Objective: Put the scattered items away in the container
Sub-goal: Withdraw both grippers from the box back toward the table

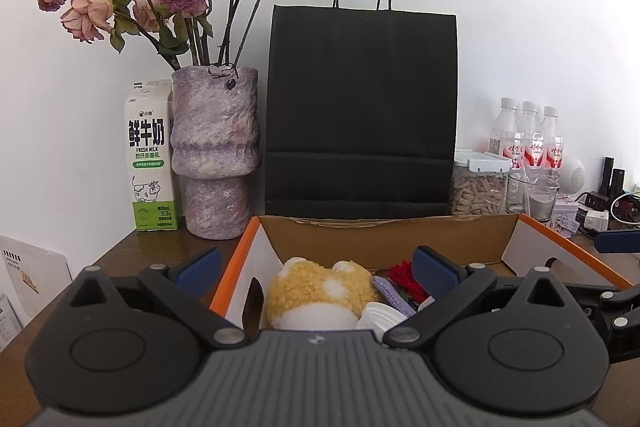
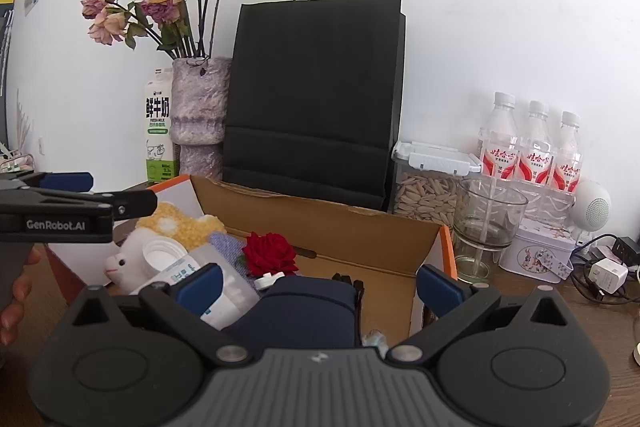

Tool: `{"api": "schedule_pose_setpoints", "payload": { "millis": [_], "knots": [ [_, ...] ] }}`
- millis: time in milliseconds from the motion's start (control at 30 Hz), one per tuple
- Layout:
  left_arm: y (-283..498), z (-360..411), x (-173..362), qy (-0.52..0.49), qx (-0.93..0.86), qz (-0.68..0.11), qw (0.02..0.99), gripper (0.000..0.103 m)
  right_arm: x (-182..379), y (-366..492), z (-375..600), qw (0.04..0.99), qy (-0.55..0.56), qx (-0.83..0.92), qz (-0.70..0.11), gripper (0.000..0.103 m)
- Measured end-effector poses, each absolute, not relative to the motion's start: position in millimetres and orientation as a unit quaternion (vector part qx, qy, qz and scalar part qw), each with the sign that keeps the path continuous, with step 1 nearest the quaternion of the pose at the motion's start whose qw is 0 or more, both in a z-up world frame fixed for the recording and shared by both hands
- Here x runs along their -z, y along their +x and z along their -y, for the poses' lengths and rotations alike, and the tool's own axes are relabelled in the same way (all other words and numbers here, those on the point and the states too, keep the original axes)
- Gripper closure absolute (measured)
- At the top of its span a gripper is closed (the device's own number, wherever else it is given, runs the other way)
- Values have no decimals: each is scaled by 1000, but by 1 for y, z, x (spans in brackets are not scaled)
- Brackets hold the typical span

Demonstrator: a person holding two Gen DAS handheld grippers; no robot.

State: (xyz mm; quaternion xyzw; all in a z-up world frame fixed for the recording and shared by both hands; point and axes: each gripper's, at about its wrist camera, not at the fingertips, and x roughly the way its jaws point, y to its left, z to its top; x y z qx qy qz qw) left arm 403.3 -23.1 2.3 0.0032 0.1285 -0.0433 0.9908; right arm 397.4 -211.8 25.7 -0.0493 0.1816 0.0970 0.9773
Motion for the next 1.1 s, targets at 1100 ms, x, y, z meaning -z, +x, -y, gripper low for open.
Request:
{"api": "schedule_pose_setpoints", "payload": {
  "millis": [1100],
  "knots": [
    [308,26,-3,-43,5,-129,991,0,-23,284,212,983,-72,-50,-160,0]
  ]
}}
